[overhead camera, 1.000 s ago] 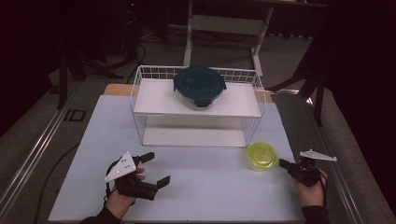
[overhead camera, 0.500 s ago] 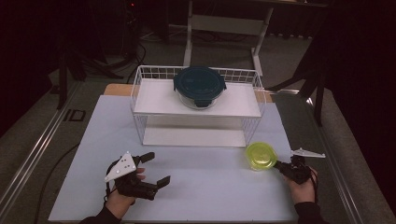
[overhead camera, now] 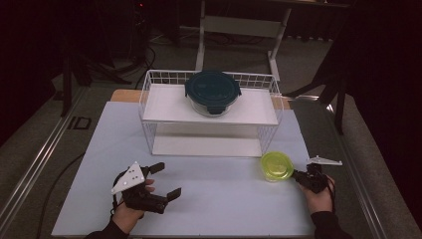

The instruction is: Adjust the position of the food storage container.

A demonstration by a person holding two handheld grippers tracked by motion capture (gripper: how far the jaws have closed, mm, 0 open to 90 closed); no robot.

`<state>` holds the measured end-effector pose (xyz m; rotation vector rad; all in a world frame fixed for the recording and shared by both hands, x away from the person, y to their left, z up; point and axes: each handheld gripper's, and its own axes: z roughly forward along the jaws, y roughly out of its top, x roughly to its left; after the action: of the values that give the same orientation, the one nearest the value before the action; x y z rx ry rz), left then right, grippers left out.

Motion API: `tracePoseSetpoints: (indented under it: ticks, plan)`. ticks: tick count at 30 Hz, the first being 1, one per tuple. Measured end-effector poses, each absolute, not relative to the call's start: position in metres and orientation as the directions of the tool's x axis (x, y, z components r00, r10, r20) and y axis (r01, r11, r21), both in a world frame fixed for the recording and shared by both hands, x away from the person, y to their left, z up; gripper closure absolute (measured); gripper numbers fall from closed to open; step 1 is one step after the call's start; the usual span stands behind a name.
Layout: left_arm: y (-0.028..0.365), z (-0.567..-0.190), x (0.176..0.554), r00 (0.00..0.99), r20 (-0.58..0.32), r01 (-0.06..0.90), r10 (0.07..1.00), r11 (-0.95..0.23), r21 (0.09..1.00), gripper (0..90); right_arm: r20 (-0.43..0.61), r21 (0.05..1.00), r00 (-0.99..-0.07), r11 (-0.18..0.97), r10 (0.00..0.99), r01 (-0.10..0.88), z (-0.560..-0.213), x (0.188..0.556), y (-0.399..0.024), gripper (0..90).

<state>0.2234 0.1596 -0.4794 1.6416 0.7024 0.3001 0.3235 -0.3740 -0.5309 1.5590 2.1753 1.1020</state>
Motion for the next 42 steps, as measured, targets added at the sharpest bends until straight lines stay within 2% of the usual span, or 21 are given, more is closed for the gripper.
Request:
tracePoseSetpoints:
  ticks: [28, 42]
  plan:
    - [0.157, -0.481, 0.223, 0.785, -0.193, 0.28, 0.588, -0.059, 0.958, 0.0, 0.26, 0.716, -0.564, 0.236, 0.784, 0.657, -0.53, 0.326, -0.329, 90.0]
    - [0.156, -0.482, 0.223, 0.785, -0.193, 0.281, 0.589, -0.06, 0.958, 0.0, 0.248, 0.711, -0.561, 0.245, 0.79, 0.659, -0.529, 0.333, -0.326, 90.0]
